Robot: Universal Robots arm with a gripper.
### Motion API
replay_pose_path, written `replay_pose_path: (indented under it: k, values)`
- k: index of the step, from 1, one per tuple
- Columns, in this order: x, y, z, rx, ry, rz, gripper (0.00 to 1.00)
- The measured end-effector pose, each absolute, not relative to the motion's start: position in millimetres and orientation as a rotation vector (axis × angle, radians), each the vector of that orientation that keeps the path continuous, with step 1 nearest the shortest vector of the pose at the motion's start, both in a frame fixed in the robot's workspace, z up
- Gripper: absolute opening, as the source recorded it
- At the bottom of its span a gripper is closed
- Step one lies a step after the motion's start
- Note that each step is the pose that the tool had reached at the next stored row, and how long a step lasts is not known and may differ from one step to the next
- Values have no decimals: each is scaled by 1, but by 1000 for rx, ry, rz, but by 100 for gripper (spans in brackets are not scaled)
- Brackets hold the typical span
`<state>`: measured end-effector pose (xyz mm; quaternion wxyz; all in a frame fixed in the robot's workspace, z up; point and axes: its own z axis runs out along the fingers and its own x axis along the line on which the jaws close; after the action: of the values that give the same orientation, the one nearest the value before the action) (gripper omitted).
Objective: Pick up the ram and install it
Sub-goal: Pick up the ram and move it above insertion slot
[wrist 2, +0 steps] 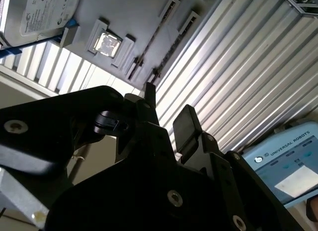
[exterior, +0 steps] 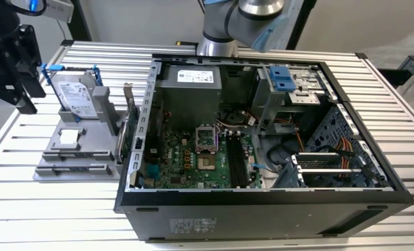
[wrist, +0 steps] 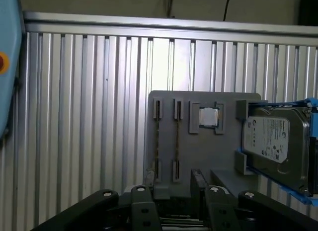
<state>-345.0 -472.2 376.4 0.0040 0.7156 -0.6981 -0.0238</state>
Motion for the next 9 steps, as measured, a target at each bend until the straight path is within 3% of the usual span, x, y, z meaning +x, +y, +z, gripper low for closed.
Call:
replay_pose_path:
  k: [9]
  values:
    - [-345,-472,368,2240,-2186,-70,0]
